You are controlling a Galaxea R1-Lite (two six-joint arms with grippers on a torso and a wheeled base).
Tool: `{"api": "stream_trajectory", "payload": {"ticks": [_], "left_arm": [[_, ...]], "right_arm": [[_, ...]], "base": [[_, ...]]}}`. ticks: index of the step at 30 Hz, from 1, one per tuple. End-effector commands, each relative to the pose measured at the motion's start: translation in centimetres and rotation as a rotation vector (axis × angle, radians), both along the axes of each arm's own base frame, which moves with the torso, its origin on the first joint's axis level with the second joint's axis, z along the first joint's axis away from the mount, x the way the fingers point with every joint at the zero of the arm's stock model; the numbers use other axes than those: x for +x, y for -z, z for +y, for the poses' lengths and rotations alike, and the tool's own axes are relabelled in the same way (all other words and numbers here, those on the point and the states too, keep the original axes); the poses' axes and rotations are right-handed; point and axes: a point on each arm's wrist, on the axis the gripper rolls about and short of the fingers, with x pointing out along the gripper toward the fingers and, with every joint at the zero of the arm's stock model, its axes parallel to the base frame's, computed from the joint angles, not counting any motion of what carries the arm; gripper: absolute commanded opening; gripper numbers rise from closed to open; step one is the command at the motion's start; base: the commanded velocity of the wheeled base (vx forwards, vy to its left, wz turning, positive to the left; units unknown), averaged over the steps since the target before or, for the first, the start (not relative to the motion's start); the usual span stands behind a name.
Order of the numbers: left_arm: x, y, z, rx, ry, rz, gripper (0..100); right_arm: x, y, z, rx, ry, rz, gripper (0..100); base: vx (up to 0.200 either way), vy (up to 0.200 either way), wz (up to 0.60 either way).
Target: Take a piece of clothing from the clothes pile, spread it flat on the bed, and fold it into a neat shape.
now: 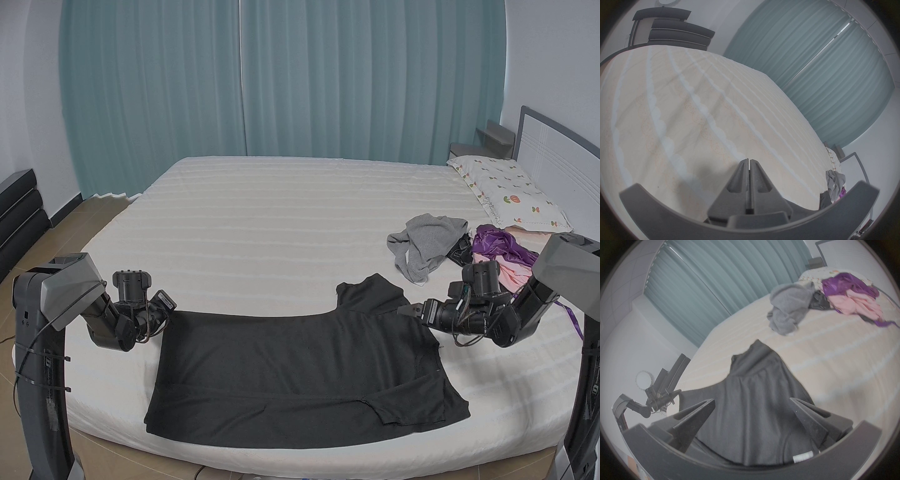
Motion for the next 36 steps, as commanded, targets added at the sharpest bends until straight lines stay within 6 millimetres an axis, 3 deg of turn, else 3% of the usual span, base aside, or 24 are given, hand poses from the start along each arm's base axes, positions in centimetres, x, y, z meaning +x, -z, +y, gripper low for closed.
{"api": "stream_trajectory", "payload": {"ticks": [1,7,16,22,23,36], "left_arm": [[-0.1,-0.1,0.0,-0.011,-0.005,-0.001,0],[-0.1,0.0,0.0,-0.031,-0.017,0.000,0],[-0.1,0.1,0.0,-0.032,-0.018,0.004,0],[-0.2,0.2,0.0,-0.031,-0.015,0.008,0],[-0.2,0.2,0.0,-0.031,-0.015,0.008,0],[-0.2,0.2,0.0,-0.031,-0.015,0.011,0]], "right_arm": [[3.9,1.3,1.9,-0.029,-0.006,-0.004,100],[6.5,3.8,2.9,-0.082,0.007,-0.011,100],[10.2,6.2,1.8,-0.118,0.097,-0.067,100],[10.5,6.8,0.9,-0.123,0.117,-0.053,100],[10.5,6.8,0.9,-0.123,0.117,-0.053,0],[8.5,5.0,-0.7,-0.110,0.107,-0.001,0]], "base": [[0.000,0.000,0.00],[0.000,0.000,0.00],[0.000,0.000,0.00],[0.000,0.000,0.00],[0.000,0.000,0.00],[0.000,0.000,0.00]]}}
